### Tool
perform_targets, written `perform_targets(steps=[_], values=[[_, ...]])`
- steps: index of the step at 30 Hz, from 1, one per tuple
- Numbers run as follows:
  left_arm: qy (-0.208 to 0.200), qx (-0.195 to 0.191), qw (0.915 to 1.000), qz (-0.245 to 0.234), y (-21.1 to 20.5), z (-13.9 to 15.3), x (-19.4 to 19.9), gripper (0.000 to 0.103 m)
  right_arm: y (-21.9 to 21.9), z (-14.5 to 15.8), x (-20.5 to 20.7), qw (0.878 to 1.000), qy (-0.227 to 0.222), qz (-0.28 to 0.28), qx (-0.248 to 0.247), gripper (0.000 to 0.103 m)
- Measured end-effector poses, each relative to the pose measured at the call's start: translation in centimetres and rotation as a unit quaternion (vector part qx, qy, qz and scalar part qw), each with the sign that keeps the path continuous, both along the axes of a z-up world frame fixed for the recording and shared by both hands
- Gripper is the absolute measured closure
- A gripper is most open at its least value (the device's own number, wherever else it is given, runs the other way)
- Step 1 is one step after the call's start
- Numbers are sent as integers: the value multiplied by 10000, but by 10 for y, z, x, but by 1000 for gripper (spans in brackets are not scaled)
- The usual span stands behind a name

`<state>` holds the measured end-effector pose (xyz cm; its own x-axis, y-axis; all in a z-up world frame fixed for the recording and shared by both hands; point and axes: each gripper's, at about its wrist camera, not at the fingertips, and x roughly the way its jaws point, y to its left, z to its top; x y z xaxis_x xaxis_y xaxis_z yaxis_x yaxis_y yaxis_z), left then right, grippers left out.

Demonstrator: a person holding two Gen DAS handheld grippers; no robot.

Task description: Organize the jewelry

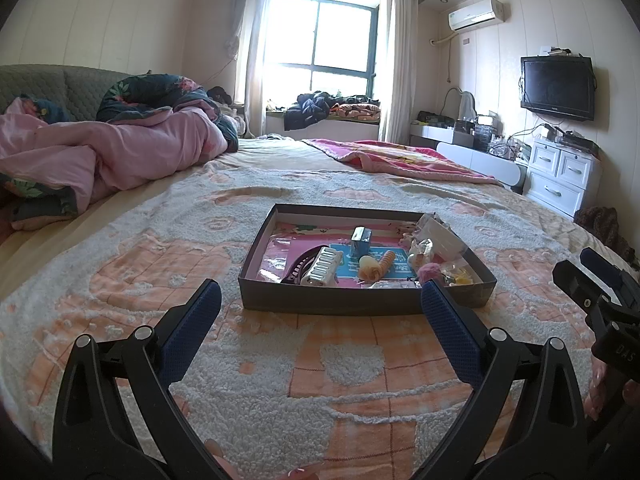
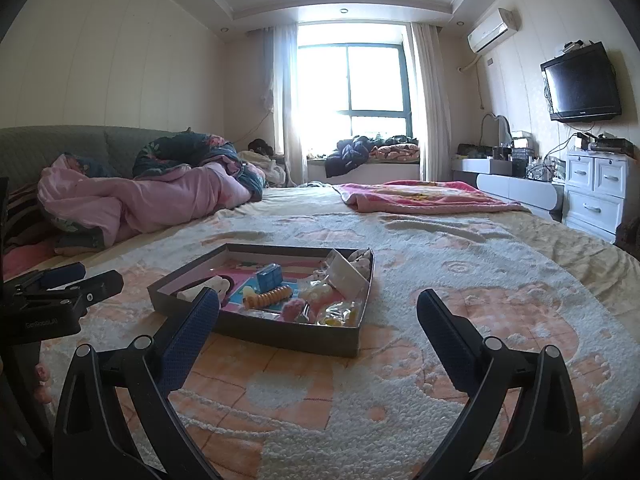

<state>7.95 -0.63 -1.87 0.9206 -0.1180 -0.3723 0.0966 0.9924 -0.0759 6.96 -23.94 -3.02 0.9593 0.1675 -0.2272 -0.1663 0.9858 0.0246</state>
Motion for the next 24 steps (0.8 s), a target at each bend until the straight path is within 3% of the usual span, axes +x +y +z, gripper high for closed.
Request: perform_targets(steps=[24], values=[[7, 0, 10000, 0, -1, 0, -1, 11, 0, 1, -2, 10000, -22, -11, 6, 6]])
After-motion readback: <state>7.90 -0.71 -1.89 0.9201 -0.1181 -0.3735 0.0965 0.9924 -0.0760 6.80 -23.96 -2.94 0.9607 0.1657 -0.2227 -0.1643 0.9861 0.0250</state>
